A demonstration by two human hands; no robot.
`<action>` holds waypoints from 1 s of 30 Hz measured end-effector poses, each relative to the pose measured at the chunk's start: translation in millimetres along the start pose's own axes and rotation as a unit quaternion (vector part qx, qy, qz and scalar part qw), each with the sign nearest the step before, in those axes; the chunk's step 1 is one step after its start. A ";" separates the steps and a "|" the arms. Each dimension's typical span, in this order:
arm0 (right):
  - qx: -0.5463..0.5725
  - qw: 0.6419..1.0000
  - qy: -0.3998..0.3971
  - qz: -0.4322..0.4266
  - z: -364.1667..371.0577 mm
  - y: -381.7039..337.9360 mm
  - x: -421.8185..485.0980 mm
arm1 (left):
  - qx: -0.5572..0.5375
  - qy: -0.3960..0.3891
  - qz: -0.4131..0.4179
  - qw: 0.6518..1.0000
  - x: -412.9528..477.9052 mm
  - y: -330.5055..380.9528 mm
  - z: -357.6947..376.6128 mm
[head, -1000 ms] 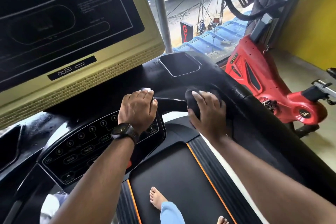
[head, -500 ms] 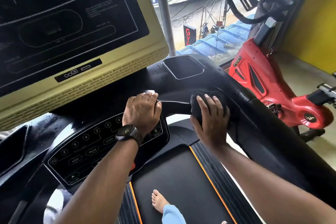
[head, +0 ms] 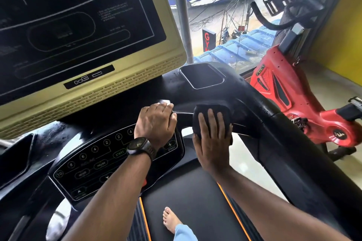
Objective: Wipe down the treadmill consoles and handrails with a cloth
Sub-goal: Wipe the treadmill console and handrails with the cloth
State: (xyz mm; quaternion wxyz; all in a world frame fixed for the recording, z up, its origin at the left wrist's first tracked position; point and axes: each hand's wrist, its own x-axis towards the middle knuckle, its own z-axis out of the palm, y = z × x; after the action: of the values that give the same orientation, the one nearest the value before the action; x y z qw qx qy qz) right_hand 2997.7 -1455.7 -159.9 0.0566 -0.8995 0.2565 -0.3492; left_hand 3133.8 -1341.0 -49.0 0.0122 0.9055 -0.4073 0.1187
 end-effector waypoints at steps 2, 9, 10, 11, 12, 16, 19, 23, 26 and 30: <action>0.011 1.000 0.006 0.008 -2.1 -6.2 21.5 | -0.002 -0.001 -0.002 1.000 0.7 -0.5 0.7; 0.014 1.000 -0.007 -0.010 -8.7 -18.2 31.7 | 0.003 -0.003 -0.002 1.000 0.4 -0.1 -0.3; 0.015 1.000 -0.018 -0.009 -10.7 -18.5 37.6 | 0.003 -0.003 -0.002 1.000 0.0 -0.2 0.0; 0.022 0.999 -0.034 0.002 -12.6 -20.1 49.6 | 0.004 -0.003 -0.002 1.000 0.4 -0.3 0.1; 0.037 0.997 -0.062 0.023 -15.4 -22.9 64.0 | 0.005 -0.005 -0.002 1.000 0.8 -0.1 -0.1; 0.064 0.991 -0.109 0.052 -18.7 -29.6 79.7 | -0.001 0.004 -0.003 1.000 -1.0 0.7 -0.2; 0.042 0.996 -0.071 0.019 -16.2 -26.8 60.8 | -0.003 0.005 -0.005 1.000 -0.6 0.5 -0.5; 0.059 0.991 -0.119 0.017 -20.0 -24.2 79.1 | -0.003 0.002 -0.003 1.000 0.2 1.8 -1.6; 0.069 0.988 -0.140 0.005 -21.6 -20.6 78.0 | 0.001 0.007 -0.007 1.000 -0.5 0.9 -0.7; 0.069 0.982 -0.176 0.008 -27.8 -21.4 78.6 | -0.001 -0.001 -0.011 1.000 -1.1 2.2 -2.2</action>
State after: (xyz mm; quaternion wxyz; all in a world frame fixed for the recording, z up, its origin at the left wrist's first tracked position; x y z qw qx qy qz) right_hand 3037.6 -1474.5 -86.0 0.1659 -0.9387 0.2251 -0.2018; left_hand 3131.1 -1341.3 -47.3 0.0134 0.9099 -0.3978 0.1172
